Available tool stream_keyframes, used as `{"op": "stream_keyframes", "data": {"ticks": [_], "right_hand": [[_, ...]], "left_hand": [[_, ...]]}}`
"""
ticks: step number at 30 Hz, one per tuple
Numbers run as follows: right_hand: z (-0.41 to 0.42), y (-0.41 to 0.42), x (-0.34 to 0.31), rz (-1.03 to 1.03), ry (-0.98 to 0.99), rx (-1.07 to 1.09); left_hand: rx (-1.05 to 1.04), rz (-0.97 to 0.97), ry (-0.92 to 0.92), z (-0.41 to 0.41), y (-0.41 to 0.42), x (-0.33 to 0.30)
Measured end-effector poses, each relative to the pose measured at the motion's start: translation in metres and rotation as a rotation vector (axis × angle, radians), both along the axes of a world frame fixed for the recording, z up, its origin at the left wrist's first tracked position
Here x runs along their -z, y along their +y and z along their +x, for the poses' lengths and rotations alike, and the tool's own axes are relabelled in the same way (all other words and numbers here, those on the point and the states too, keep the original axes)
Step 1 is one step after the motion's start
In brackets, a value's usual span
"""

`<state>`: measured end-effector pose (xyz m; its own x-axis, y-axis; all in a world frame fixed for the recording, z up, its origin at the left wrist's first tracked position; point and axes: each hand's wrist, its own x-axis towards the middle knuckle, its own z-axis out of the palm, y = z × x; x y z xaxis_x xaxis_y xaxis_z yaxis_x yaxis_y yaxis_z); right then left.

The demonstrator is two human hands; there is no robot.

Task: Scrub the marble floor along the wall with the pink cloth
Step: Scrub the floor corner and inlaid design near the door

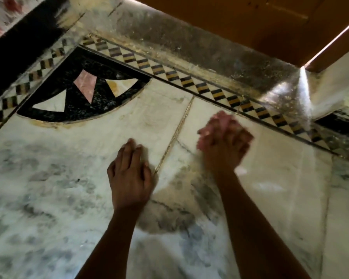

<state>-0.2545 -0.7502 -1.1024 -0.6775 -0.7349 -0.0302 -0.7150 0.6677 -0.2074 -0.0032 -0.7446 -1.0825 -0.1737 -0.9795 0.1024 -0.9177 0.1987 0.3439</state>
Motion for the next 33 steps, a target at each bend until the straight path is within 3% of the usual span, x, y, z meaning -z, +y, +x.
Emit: {"op": "stream_keyframes", "data": {"ticks": [4,6,9,12,13,16,18,20,22,24,28,30,33], "right_hand": [[0.068,0.079,-0.020,-0.002,-0.003,-0.457],[0.067,0.146,-0.024,-0.017,-0.009,-0.519],[0.016,0.170,-0.028,0.096,-0.040,-0.254],[-0.030,0.093,-0.019,-0.018,-0.098,0.163],[-0.032,0.060,-0.020,-0.043,-0.126,0.202],[-0.002,0.020,-0.018,-0.017,-0.053,-0.085],[0.025,0.057,-0.021,0.074,-0.089,-0.388],[0.029,0.116,-0.025,0.103,-0.080,-0.505],[0.000,0.154,-0.025,0.134,-0.076,-0.382],[-0.042,0.154,-0.024,0.159,-0.092,-0.102],[-0.079,0.055,-0.024,0.074,-0.242,0.366],[-0.064,0.024,-0.023,0.090,-0.305,0.263],[-0.042,0.064,-0.028,0.178,-0.164,-0.252]], "left_hand": [[0.018,0.033,-0.010,0.000,0.000,-0.005],[0.019,0.055,0.010,-0.002,-0.001,-0.006],[0.002,0.062,0.036,-0.002,0.001,-0.009],[-0.004,0.051,0.046,-0.003,-0.001,-0.008],[-0.011,0.055,0.044,-0.002,-0.001,-0.006],[-0.015,0.069,0.024,-0.001,-0.002,-0.005],[-0.011,0.079,0.014,0.000,-0.001,-0.006],[-0.003,0.092,0.003,0.000,-0.002,-0.007],[0.001,0.094,0.000,-0.001,-0.003,-0.007],[-0.003,0.099,0.007,-0.002,-0.002,-0.006],[-0.012,0.085,0.007,-0.003,-0.001,-0.004],[-0.030,0.072,0.020,-0.004,-0.001,-0.004],[-0.027,0.055,0.036,-0.005,-0.001,-0.007]]}}
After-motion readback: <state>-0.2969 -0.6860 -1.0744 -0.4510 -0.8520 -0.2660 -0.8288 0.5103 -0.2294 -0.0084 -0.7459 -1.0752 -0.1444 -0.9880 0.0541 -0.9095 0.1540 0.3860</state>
